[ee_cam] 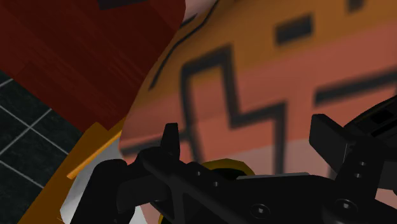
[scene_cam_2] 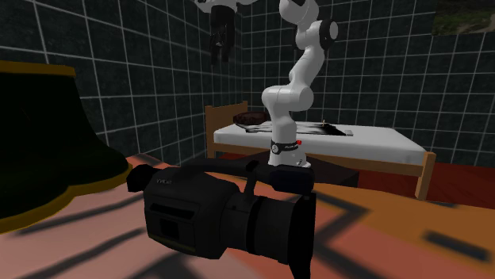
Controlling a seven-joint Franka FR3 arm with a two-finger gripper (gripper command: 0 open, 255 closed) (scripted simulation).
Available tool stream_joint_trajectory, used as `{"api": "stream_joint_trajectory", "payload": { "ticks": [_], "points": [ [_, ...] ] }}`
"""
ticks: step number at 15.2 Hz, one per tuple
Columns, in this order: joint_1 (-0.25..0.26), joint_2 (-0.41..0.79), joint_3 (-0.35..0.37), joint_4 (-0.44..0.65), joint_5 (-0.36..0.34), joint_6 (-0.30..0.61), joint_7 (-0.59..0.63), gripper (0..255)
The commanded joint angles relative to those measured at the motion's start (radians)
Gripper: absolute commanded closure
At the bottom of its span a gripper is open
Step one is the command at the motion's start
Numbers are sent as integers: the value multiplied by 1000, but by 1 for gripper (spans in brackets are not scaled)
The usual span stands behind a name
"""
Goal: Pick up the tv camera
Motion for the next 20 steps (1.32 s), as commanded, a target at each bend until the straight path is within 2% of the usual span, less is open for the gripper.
{"api": "stream_joint_trajectory", "payload": {
  "ticks": [1,6,12,16,20],
  "points": [
    [0,0,0,0,0,0,0,0],
    [-2,54,129,-18,79,48,219,0],
    [-12,180,279,19,155,119,478,0],
    [-30,297,375,78,181,168,651,0],
    [-53,436,467,162,178,213,829,0]
  ]
}}
